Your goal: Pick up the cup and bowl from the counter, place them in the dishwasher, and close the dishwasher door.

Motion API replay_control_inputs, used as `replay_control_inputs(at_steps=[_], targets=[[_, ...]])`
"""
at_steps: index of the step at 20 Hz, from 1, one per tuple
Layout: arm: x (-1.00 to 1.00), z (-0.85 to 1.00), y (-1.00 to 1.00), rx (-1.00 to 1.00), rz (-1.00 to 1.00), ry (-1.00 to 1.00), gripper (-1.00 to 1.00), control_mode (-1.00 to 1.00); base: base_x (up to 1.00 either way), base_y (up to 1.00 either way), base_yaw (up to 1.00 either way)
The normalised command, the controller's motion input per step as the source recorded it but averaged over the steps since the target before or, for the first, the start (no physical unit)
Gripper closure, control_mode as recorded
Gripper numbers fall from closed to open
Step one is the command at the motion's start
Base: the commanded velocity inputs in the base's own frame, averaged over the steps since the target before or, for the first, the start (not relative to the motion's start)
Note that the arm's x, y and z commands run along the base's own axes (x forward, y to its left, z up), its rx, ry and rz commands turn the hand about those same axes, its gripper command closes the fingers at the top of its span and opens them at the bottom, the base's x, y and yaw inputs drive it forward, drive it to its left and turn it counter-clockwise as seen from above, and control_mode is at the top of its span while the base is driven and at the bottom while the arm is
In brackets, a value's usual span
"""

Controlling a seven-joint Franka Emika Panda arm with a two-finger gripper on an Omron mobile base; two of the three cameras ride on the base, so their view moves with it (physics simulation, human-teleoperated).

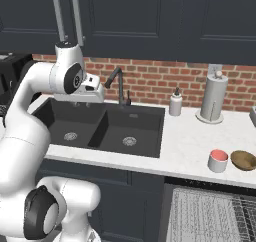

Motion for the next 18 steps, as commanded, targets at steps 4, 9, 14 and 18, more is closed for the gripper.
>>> replay_control_inputs(at_steps=[4, 9, 14, 18], targets=[[0.0, 0.0, 0.0, 0.0, 0.0, 0.0, -1.0, 1.0, 0.0, 0.0, 0.0], [0.0, 0.0, 0.0, 0.0, 0.0, 0.0, -1.0, 1.0, -0.01, 0.0, -0.09], [0.0, 0.0, 0.0, 0.0, 0.0, 0.0, -1.0, 1.0, -0.04, 0.0, -0.32], [0.0, 0.0, 0.0, 0.0, 0.0, 0.0, -1.0, 1.0, -0.16, 0.0, -0.54]])
